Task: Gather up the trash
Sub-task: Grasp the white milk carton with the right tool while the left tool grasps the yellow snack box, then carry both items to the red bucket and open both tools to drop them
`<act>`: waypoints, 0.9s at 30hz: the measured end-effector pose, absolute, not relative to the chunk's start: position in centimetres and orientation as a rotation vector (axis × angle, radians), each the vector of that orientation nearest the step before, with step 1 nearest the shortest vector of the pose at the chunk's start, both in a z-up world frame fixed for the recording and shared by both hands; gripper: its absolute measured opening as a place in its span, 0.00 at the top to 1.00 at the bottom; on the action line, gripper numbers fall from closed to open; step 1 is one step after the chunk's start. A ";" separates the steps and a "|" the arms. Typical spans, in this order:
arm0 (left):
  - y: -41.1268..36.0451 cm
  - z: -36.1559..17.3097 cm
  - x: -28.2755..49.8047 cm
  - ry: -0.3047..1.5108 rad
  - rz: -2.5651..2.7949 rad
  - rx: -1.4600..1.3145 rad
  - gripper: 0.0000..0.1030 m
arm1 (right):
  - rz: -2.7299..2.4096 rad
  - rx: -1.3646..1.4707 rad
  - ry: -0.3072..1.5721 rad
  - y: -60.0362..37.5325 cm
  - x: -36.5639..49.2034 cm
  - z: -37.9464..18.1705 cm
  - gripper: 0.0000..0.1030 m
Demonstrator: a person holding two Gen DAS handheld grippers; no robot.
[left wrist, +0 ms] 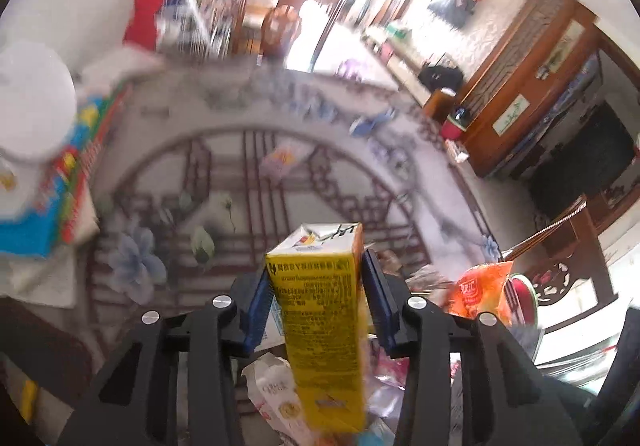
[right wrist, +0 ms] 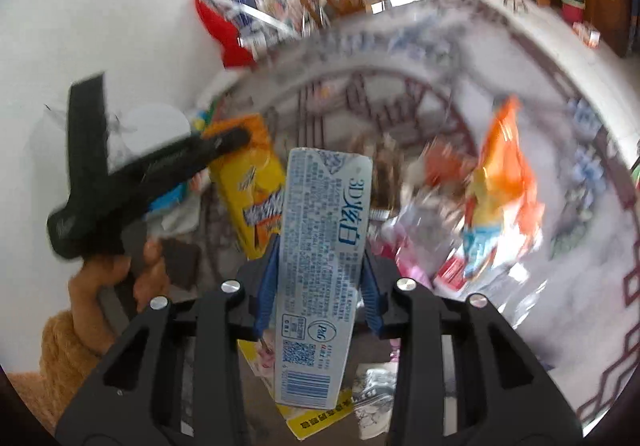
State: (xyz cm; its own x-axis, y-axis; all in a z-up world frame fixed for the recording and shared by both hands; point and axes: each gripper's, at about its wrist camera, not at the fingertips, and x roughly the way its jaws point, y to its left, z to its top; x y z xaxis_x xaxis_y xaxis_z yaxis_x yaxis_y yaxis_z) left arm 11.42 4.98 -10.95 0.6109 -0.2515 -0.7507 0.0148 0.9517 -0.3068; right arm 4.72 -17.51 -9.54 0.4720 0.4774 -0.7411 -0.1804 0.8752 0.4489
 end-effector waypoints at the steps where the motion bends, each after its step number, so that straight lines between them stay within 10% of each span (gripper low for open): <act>1: 4.3 -9.2 10.5 0.860 -0.155 -0.247 0.62 | 0.406 0.335 0.975 -18.0 4.6 -8.8 0.65; 13: -2.9 0.3 6.3 0.608 -0.210 -0.128 0.65 | 0.328 0.388 0.748 -26.8 3.5 -3.2 0.65; 27: -21.1 -3.4 9.9 0.717 -0.460 -0.192 0.66 | -0.151 0.286 0.851 -50.9 5.0 -11.0 0.65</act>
State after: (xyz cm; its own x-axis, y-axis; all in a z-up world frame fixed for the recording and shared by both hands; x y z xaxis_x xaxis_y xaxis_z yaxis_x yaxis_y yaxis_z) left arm 9.92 -21.07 -3.45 0.6596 -0.4687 -0.5876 0.3395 0.8832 -0.3235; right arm 5.01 -50.89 -11.01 0.6519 -0.0176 -0.7581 0.2443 0.9513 0.1880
